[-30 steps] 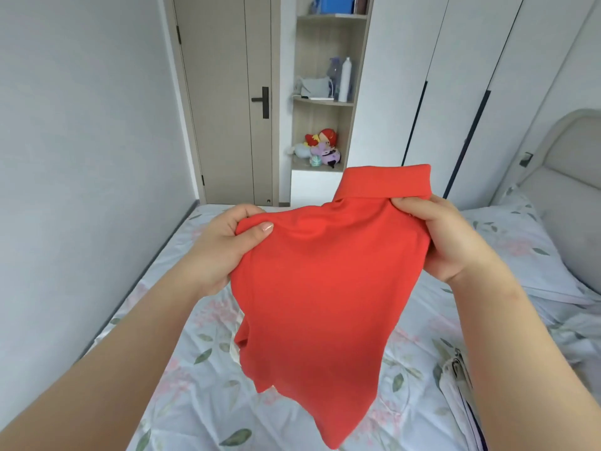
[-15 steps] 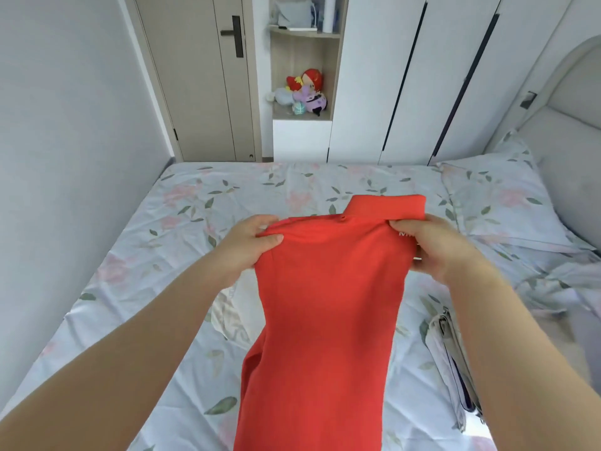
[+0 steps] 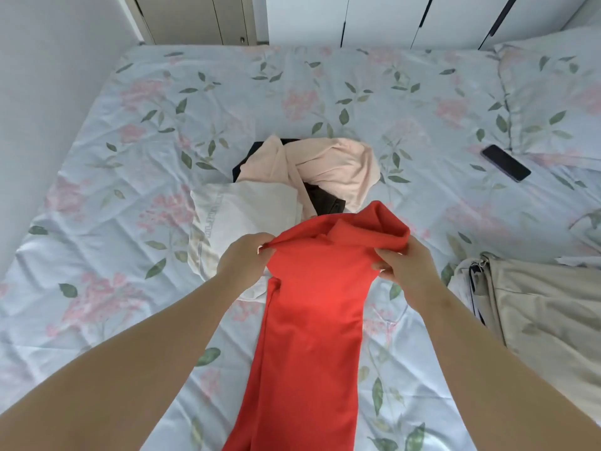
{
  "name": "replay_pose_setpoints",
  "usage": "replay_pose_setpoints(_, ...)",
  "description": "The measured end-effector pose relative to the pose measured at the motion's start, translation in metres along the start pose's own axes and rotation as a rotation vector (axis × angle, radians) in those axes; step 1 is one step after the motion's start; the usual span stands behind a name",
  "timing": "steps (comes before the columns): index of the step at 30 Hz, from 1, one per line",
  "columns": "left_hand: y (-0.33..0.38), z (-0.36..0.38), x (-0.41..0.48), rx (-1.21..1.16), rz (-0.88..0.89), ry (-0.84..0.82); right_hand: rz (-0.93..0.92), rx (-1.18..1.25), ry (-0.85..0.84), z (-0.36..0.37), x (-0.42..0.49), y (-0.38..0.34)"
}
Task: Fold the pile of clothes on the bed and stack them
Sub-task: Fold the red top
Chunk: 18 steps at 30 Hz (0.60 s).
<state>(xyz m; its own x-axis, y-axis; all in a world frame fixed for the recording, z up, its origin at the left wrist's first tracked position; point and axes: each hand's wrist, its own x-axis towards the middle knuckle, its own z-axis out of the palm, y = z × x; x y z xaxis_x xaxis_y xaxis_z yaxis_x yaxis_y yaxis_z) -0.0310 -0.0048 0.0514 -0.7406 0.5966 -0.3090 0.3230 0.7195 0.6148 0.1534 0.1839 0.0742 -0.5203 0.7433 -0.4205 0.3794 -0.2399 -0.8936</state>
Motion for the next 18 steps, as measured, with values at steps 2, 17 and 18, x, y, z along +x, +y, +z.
replay_pose_setpoints(2, -0.010, 0.010, -0.014, -0.226, -0.075, -0.039, 0.018, 0.096, -0.039, -0.003, -0.014, 0.022)
replay_pose_setpoints(17, -0.120, 0.128, -0.111, -0.710, -0.687, -0.128, 0.667, 0.286, 0.146, 0.022, -0.121, 0.210)
replay_pose_setpoints(18, -0.126, 0.134, -0.114, -0.715, -0.678, -0.095, 0.643, 0.196, 0.173, 0.029, -0.124, 0.219)
